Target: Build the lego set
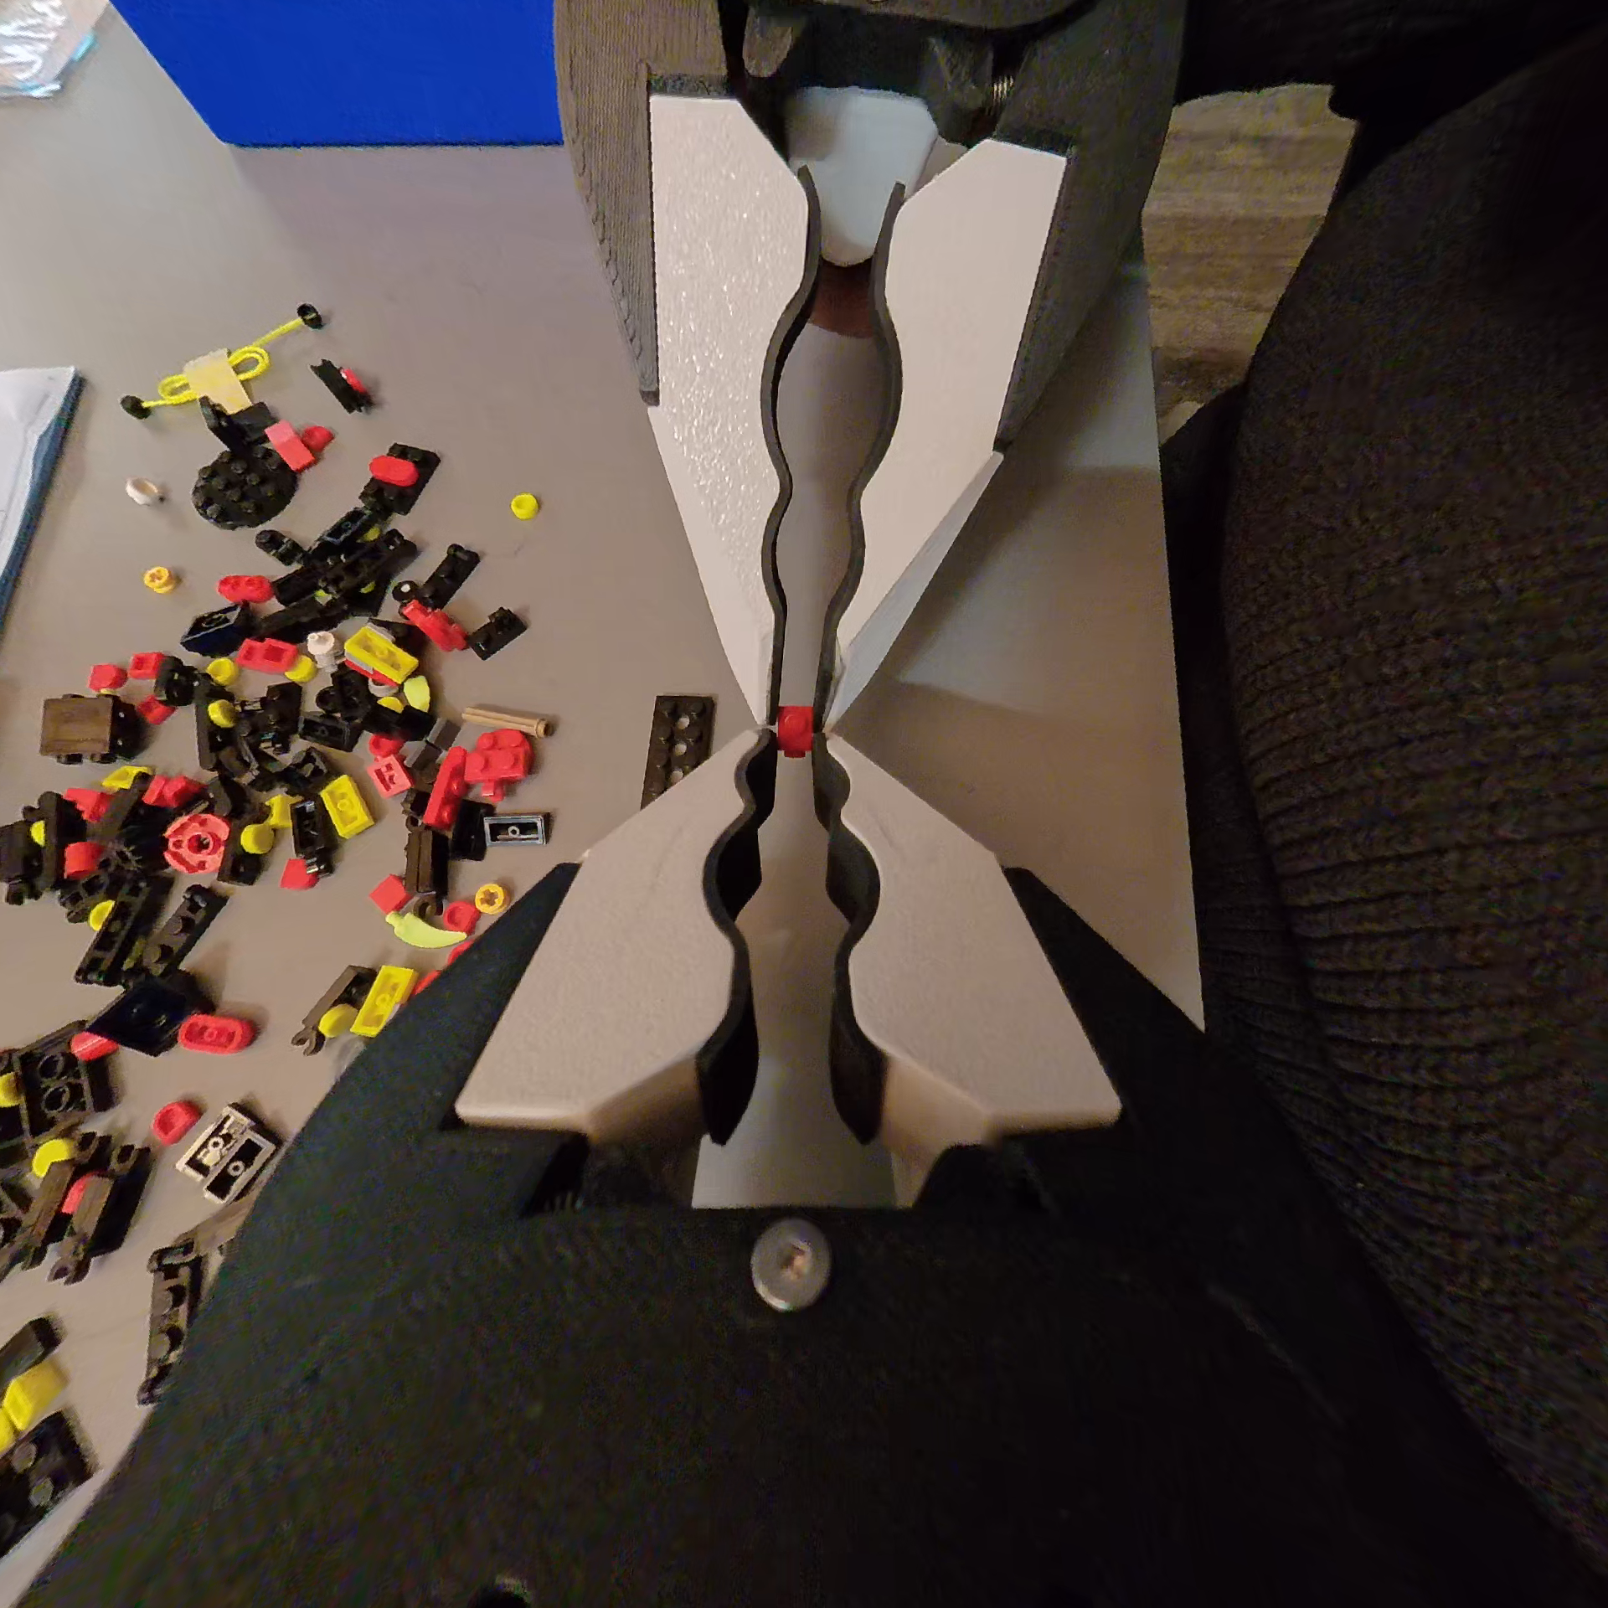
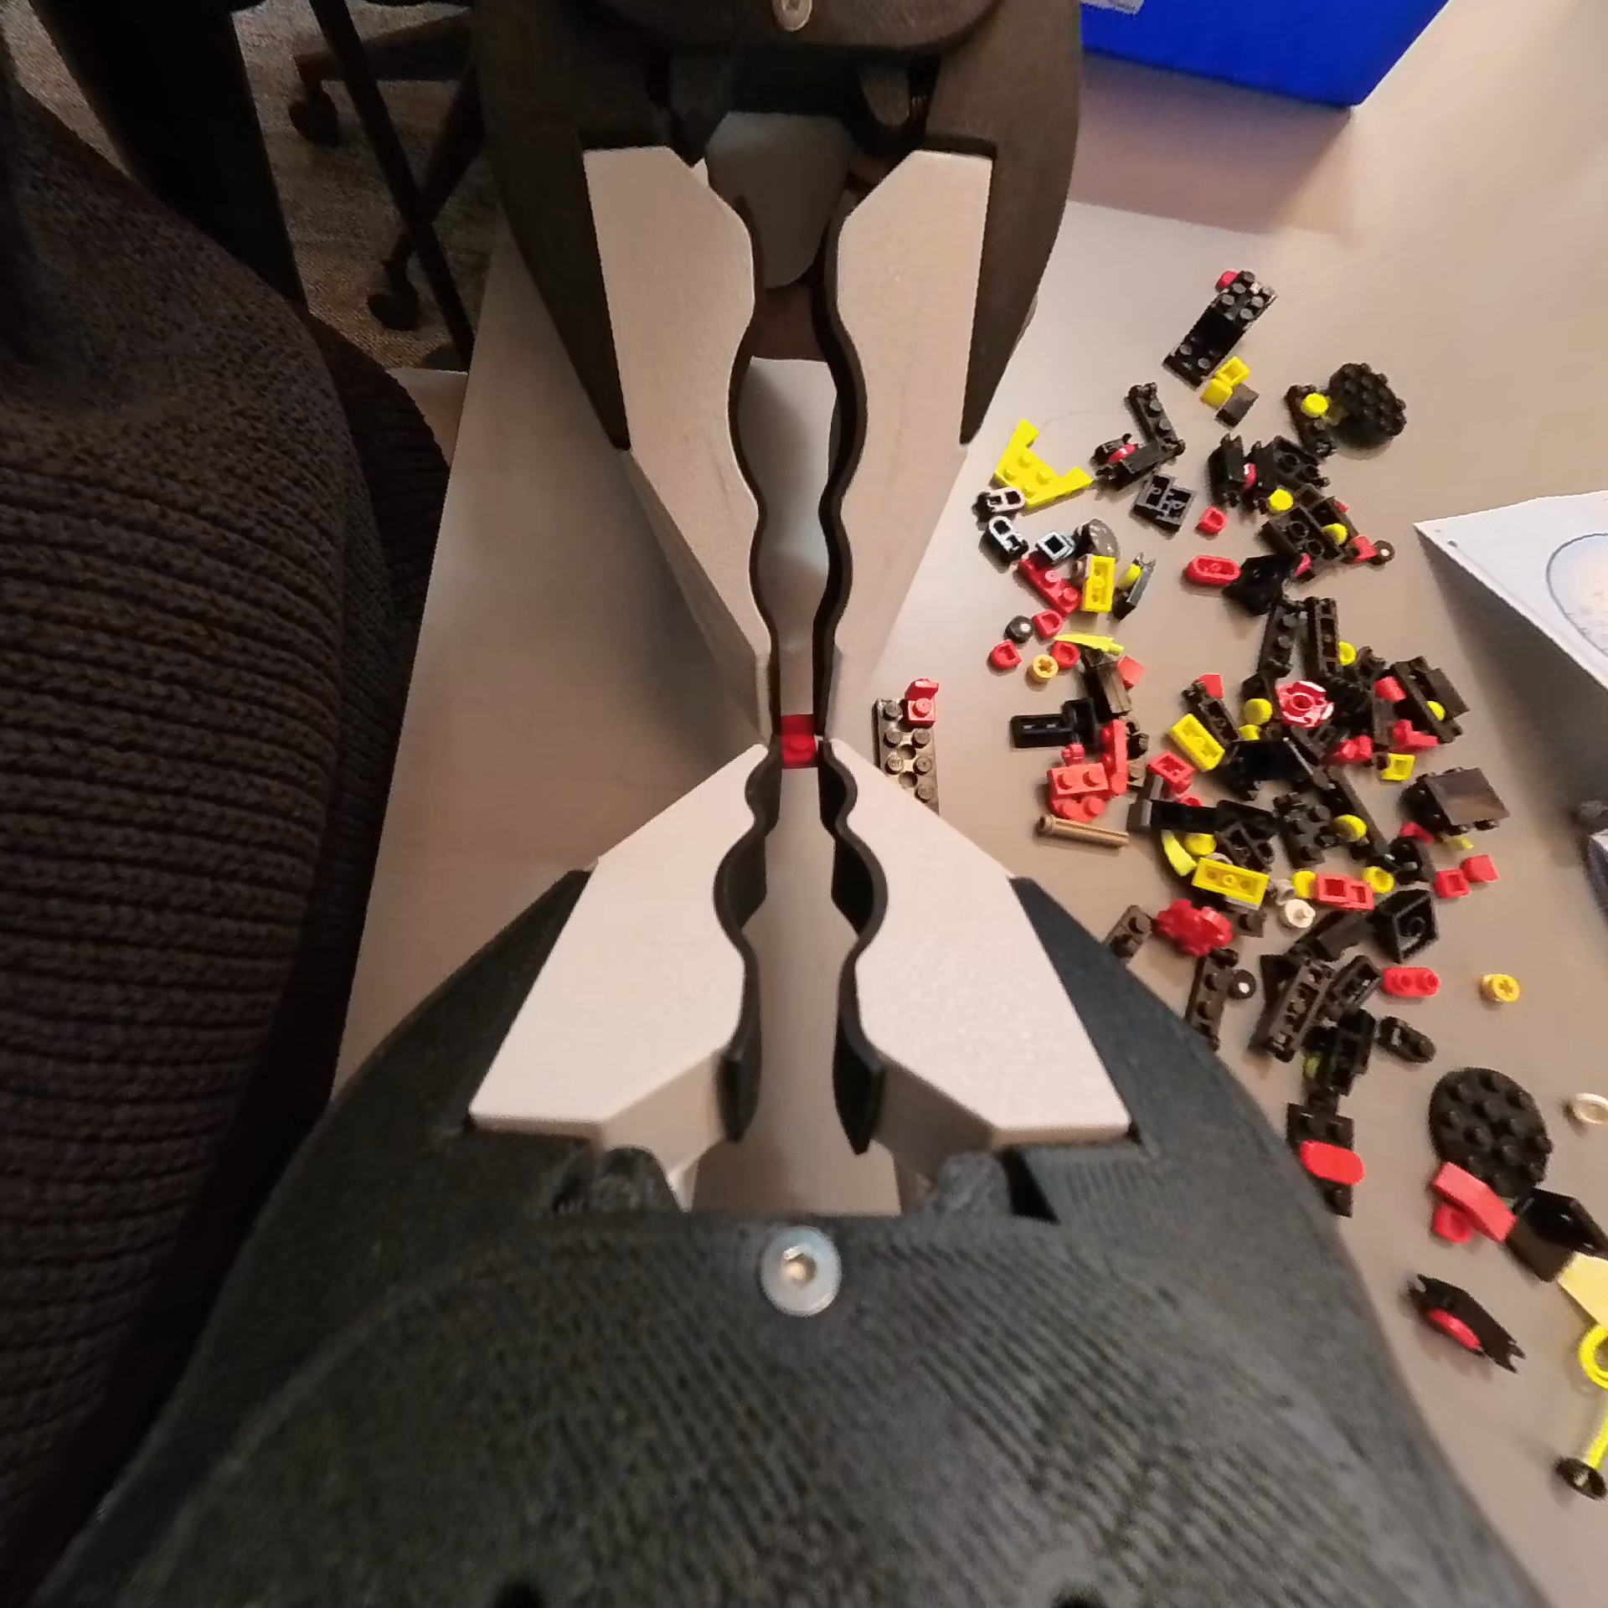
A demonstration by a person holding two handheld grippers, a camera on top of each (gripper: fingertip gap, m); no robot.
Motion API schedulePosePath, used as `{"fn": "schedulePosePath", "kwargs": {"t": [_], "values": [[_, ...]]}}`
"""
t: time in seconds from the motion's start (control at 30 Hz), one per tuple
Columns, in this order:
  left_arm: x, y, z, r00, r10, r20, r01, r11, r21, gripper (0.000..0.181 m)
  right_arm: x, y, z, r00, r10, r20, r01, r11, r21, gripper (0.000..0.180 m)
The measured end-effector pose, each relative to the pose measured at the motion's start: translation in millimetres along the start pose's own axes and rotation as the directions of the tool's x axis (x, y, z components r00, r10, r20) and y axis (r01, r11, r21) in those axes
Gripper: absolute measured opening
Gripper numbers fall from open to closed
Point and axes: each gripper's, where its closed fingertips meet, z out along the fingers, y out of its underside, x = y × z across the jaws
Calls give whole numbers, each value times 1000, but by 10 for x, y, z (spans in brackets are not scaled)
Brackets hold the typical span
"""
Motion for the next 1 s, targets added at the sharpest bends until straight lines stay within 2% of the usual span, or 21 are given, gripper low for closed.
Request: {"fn": "schedulePosePath", "kwargs": {"t": [0.17, 0.37, 0.7, 1.0], "values": [[-11, 10, -4, 1000, 8, 8, -8, 1000, -13, 5, 12, 0, 9, 1000, 20, 6, -20, 1000, 10, 7], [-226, 221, -53, 994, 33, 100, -21, 993, -117, 5, 139, 33, -5, 998, 53, -39, -53, 999, 10, 13], [-303, 367, -27, 991, 37, 128, -11, 980, -200, 5, 197, 74, 96, 994, 88, -67, -90, 996, -18, 15], [-303, 333, -42, 992, 26, 124, -3, 984, -179, 5, 334, 312, 159, 987, 2, -160, -27, 987, -159, 19]]}}
